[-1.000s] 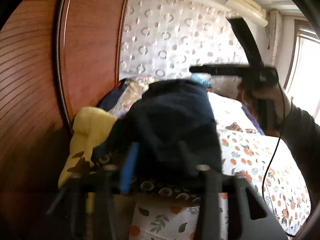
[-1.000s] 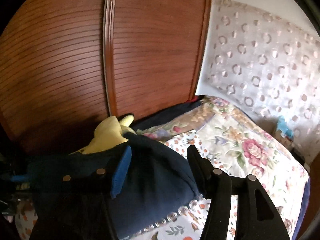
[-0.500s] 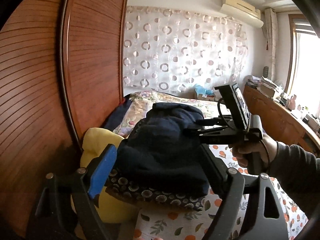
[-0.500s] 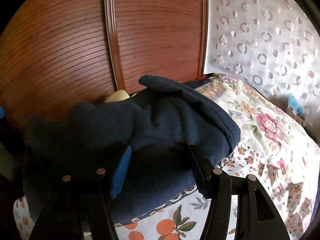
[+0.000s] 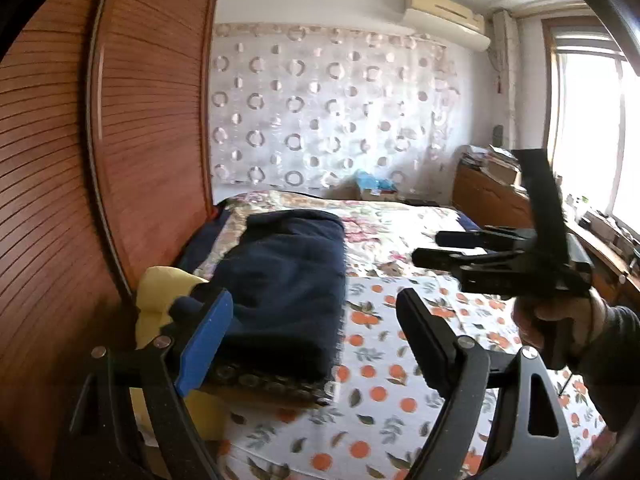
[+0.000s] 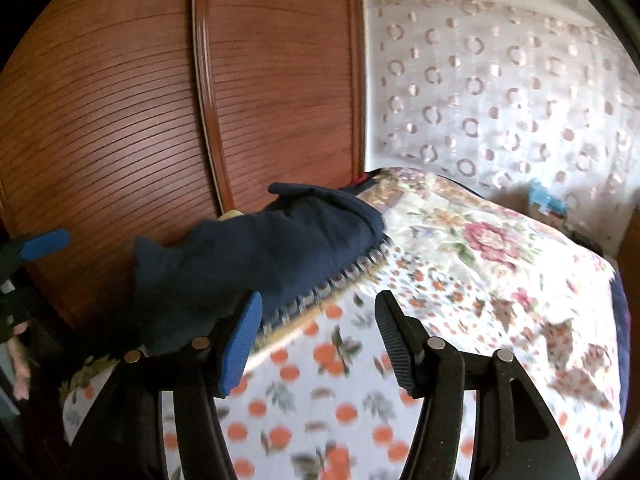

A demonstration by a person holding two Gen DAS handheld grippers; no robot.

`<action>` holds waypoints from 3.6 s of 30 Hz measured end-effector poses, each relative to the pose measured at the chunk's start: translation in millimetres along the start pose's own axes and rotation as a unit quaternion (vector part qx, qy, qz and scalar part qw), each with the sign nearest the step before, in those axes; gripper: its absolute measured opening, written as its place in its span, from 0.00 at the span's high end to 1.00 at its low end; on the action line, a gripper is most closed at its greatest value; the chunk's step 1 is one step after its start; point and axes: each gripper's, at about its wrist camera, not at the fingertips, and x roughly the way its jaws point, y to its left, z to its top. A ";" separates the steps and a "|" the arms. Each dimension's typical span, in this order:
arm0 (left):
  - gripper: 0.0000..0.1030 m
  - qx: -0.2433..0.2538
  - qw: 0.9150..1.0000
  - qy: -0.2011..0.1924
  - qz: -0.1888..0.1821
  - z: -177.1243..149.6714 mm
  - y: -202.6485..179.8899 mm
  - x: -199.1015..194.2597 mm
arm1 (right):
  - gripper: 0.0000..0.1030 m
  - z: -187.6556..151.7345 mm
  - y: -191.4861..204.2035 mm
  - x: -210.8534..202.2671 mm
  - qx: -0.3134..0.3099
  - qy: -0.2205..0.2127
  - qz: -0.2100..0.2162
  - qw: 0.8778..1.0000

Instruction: Fold small clothes

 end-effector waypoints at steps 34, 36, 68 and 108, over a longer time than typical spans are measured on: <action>0.18 0.052 0.995 -0.023 -0.084 13.1 -161.2 -64.5 | 0.26 -116.5 111.5 -277.4 0.142 -0.131 -0.224 0.955; 0.18 0.052 0.995 -0.025 -0.081 12.7 -162.4 -65.5 | 0.26 -119.5 118.3 -276.1 0.145 -0.134 -0.223 0.955; 0.18 0.046 0.997 -0.040 -0.056 5.8 -161.6 -71.8 | 0.26 -126.7 92.4 -261.6 0.139 -0.136 -0.227 0.954; 0.18 0.047 0.997 -0.045 -0.052 7.4 -155.9 -74.5 | 0.26 -129.8 82.1 -268.0 0.132 -0.141 -0.222 0.956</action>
